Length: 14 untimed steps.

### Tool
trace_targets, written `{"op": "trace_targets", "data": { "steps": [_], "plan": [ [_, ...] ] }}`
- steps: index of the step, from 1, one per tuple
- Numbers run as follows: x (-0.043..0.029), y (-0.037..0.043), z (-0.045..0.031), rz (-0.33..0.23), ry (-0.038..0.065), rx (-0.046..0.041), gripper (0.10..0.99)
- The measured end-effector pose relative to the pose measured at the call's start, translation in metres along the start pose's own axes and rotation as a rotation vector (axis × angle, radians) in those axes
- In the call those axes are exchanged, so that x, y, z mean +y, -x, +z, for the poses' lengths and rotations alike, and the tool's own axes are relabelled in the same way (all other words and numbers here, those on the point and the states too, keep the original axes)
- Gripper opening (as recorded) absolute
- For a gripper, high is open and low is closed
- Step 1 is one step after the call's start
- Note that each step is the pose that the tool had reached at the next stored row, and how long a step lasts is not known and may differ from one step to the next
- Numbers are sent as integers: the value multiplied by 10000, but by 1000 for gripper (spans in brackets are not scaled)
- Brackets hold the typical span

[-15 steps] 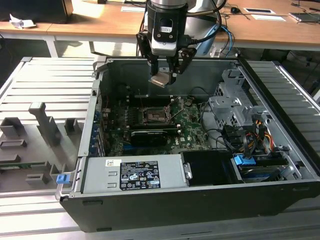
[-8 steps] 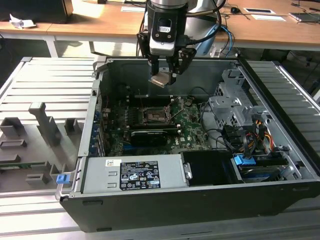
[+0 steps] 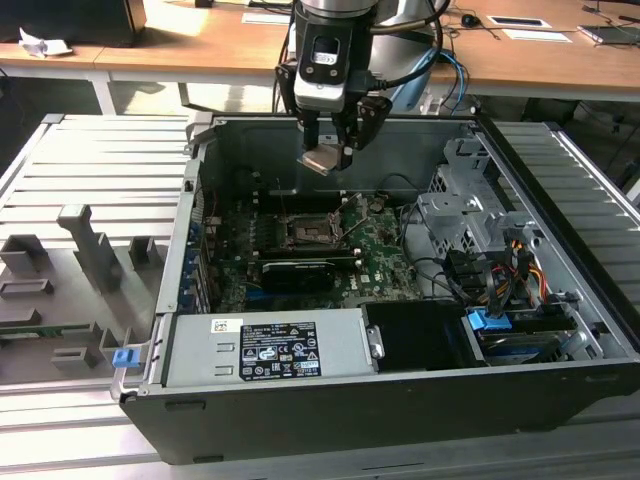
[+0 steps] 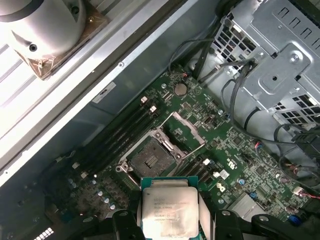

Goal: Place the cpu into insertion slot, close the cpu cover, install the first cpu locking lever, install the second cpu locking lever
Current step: 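Place the cpu into insertion slot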

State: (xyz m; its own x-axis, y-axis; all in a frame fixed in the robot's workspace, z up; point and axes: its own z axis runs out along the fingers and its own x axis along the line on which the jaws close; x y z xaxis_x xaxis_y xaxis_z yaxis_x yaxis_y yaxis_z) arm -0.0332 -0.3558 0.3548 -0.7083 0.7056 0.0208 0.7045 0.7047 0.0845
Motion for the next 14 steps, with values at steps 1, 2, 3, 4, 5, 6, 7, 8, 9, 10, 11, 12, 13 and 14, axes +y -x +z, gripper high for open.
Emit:
{"op": "trace_targets", "data": {
  "steps": [1, 2, 3, 4, 5, 6, 7, 8, 9, 10, 11, 12, 13, 14],
  "plan": [
    [0, 0, 1, 158, 2, -14, 541],
    [0, 0, 1, 233, 4, -20, 541],
    [0, 0, 1, 302, 5, -26, 541],
    [0, 0, 3, 521, 7, -49, 541],
    [0, 0, 3, 677, 8, -64, 541],
    [0, 0, 4, 819, 9, -76, 541],
    [0, 0, 4, 908, 11, -85, 541],
    [0, 0, 5, 960, 12, -89, 541],
    [0, 0, 6, 1034, 12, -95, 541],
    [0, 0, 7, 1090, 12, -98, 541],
    [0, 0, 9, 1177, 7, -101, 541],
    [-1, 0, 12, 1237, 6, -104, 541],
    [-1, 0, 16, 1276, 8, -107, 541],
    [-1, 0, 17, 1306, 8, -110, 541]
  ]
}}
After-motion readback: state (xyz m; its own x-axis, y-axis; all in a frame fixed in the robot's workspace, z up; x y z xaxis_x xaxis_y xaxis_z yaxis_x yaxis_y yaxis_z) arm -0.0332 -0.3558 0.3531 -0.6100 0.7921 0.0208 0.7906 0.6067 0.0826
